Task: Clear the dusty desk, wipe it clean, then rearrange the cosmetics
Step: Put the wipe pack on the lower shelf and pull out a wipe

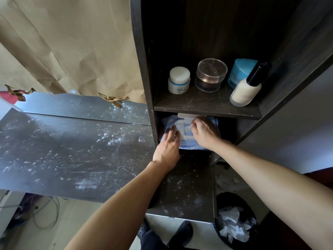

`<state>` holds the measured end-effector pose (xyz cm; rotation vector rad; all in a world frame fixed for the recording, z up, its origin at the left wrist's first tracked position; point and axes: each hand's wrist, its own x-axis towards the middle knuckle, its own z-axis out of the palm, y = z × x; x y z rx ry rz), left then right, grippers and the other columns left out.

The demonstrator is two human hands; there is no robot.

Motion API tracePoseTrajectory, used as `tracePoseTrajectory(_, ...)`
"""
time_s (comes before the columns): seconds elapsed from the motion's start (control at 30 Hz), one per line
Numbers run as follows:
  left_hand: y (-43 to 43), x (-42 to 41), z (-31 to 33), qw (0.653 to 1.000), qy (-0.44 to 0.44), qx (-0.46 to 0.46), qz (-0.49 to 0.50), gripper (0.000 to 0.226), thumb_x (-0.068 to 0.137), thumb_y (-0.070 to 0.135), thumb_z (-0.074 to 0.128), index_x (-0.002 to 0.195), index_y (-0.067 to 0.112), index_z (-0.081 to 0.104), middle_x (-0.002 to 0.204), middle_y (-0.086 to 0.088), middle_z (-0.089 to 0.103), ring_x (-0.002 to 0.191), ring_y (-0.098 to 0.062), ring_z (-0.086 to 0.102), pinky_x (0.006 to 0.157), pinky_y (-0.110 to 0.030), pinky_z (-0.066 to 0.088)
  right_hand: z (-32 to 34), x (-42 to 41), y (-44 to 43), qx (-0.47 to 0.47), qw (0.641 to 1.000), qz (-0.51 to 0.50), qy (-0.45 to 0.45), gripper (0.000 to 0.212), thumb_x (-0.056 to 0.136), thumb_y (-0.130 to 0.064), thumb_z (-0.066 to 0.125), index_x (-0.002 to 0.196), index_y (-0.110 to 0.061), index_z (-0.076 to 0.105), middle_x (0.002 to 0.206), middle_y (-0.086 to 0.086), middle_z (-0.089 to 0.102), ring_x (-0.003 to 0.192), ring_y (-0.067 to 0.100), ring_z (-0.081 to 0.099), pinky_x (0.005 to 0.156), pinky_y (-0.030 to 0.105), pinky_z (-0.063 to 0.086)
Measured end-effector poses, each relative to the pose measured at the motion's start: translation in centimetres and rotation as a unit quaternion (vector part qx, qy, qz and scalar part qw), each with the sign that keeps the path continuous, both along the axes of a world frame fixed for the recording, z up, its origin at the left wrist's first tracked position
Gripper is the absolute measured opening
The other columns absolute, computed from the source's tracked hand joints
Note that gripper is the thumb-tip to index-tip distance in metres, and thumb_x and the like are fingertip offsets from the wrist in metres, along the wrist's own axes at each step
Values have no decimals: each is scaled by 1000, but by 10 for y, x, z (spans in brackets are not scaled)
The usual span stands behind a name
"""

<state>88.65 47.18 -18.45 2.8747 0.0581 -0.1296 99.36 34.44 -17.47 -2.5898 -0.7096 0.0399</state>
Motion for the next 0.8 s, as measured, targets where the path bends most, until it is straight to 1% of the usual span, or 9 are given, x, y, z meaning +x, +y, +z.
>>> tracePoseTrajectory(0.2, 2, -1, -1, 1000, -17, -23, 5, 67, 87, 5, 44, 148, 1, 17, 156, -16, 7, 138, -31, 21, 112, -32, 23, 4, 2, -9, 177, 950, -194, 166, 26, 99, -26, 41, 110, -9, 57, 105, 11, 61, 92, 23, 59, 74, 29, 42)
tracePoseTrajectory(0.27, 2, -1, -4, 998, -34, -54, 18, 67, 85, 3, 46, 147, 2, 22, 156, -15, 10, 135, -32, 28, 110, -34, 29, 6, 2, -12, 312, 872, -301, 228, 19, 99, -27, 42, 108, -14, 53, 97, 12, 63, 74, 18, 60, 63, 27, 46)
tracePoseTrajectory(0.33, 2, -2, -6, 995, -52, -84, 32, 67, 83, 1, 47, 146, 5, 27, 154, -16, 14, 131, -34, 34, 103, -38, 39, 11, 5, -19, 425, 759, -416, 264, 8, 99, -20, 43, 100, -16, 50, 85, 3, 56, 66, 12, 53, 61, 23, 47)
tracePoseTrajectory(0.4, 3, -4, -7, 990, -73, -114, 49, 68, 82, 0, 46, 146, 10, 29, 152, -18, 20, 126, -36, 41, 94, -41, 47, 14, 9, -29, 480, 701, -429, 306, 27, 100, -11, 37, 76, -17, 48, 74, -4, 48, 60, 7, 48, 56, 16, 45)
tracePoseTrajectory(0.47, 4, -4, -6, 986, -91, -130, 49, 69, 81, -1, 46, 147, 14, 29, 149, -20, 26, 122, -38, 45, 93, -42, 47, 13, 5, -33, 533, 634, -410, 382, 47, 100, -10, 36, 55, -17, 42, 50, -6, 45, 40, 6, 43, 38, 13, 33)
tracePoseTrajectory(0.57, 0, -1, -4, 986, -112, -121, 34, 76, 79, 0, 46, 149, 15, 23, 146, -19, 36, 117, -37, 46, 102, -43, 40, 12, -9, -33, 490, 664, -410, 390, 25, 93, -23, 53, 72, -9, 54, 51, -2, 46, 30, 6, 39, 40, 12, 34)
tracePoseTrajectory(0.63, -4, 2, -3, 986, -132, -103, 19, 79, 75, 3, 44, 150, 12, 20, 142, -14, 43, 110, -33, 49, 100, -42, 41, 14, -22, -38, 448, 697, -413, 379, 17, 87, -30, 64, 96, -17, 60, 72, 1, 55, 49, 12, 55, 52, 22, 47)
tracePoseTrajectory(0.7, -6, 7, -2, 985, -147, -93, 16, 75, 74, 5, 45, 147, 7, 26, 137, -14, 48, 112, -33, 49, 97, -42, 42, 10, -33, -47, 395, 742, -414, 350, 24, 80, -35, 72, 96, -19, 62, 79, -1, 58, 69, 17, 57, 66, 28, 48)
tracePoseTrajectory(0.8, -11, 21, 0, 989, -128, -67, -17, 59, 74, 2, 49, 133, 6, 50, 133, -15, 53, 123, -35, 47, 101, -42, 37, 0, -45, -57, 343, 793, -369, 343, 17, 80, -22, 74, 92, -13, 68, 78, 1, 63, 70, 16, 56, 55, 20, 44)
